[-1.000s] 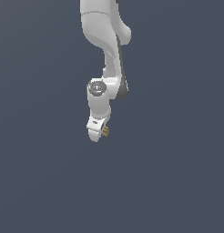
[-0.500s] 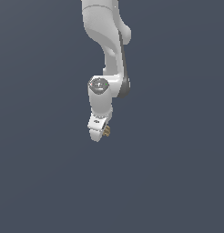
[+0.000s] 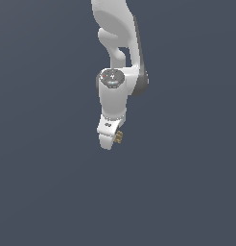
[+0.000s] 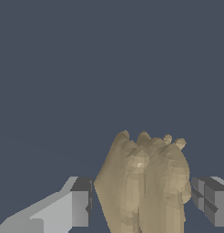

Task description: Pick up the object and move it to a goal position.

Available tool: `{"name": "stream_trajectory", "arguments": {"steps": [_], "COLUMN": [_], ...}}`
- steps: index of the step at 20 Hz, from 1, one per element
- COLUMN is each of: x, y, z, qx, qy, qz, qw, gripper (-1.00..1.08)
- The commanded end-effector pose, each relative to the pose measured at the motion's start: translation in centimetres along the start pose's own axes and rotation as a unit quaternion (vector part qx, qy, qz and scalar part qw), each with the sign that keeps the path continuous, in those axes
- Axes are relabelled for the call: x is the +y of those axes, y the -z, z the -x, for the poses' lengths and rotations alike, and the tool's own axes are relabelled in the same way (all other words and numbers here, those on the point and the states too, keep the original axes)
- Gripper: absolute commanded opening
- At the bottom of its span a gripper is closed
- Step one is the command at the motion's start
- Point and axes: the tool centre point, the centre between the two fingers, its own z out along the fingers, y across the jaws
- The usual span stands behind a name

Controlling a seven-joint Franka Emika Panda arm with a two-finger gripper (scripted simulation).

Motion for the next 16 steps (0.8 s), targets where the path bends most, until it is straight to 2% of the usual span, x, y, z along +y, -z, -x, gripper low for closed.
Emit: {"name": "stream_trajectory", "arguments": {"steps": [1,8,16], "x": [0.6,2.1,2.8], "y": [2.0,5.7,7.2], "z": [-1.2,-3.5,-4.5], "qx": [0.0,0.0,0.0], "qy": [0.0,0.0,0.0], "qz": [0.0,0.0,0.0], "qw": [1.0,1.0,1.0], "gripper": [-1.0,-1.0,-1.0]}}
